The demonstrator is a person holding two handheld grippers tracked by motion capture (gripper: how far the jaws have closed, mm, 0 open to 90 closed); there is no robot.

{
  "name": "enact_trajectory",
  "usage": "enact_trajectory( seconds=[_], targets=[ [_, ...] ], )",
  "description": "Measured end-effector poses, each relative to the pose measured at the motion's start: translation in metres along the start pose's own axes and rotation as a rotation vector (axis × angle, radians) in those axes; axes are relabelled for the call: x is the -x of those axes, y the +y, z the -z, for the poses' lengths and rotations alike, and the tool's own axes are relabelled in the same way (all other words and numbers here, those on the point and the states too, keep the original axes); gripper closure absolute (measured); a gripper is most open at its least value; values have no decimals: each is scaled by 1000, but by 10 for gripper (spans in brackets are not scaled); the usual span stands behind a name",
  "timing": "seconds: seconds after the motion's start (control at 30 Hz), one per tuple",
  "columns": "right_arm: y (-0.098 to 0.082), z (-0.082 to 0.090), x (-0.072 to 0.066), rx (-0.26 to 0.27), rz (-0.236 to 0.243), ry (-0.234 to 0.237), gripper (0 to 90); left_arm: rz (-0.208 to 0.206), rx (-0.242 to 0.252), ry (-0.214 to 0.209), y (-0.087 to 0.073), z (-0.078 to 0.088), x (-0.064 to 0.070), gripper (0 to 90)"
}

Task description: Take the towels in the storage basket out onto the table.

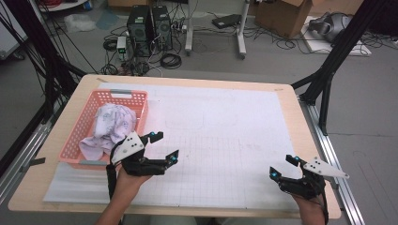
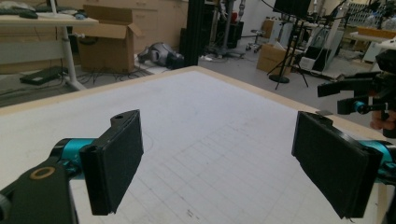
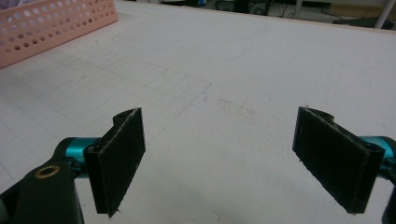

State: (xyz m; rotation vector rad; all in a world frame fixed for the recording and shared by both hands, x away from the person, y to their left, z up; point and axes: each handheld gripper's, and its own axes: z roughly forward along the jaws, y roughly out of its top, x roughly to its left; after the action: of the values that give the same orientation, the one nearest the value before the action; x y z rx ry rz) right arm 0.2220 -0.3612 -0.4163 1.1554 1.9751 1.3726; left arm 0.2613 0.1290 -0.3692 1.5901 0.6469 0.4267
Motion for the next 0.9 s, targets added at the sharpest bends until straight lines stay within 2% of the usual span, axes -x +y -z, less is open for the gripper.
enact_trajectory(
  seconds=[0.27, 0.5, 0.6, 0.7, 0.9],
  targets=[
    [0, 1, 0, -4, -8, -1, 159, -16, 20, 22, 24, 8, -14, 169],
    [-1, -1, 1, -10, -6, 2, 159, -9, 11, 71, 40, 22, -43, 169],
    [-1, -1, 0, -17, -10, 0, 159, -4, -4, 118, 43, 29, -59, 169],
    [-1, -1, 0, -20, -9, -1, 159, 26, -31, 166, 42, 35, -78, 168],
    [-1, -1, -1, -21, -8, -4, 159, 34, -152, 315, 33, 42, -112, 165]
  ],
)
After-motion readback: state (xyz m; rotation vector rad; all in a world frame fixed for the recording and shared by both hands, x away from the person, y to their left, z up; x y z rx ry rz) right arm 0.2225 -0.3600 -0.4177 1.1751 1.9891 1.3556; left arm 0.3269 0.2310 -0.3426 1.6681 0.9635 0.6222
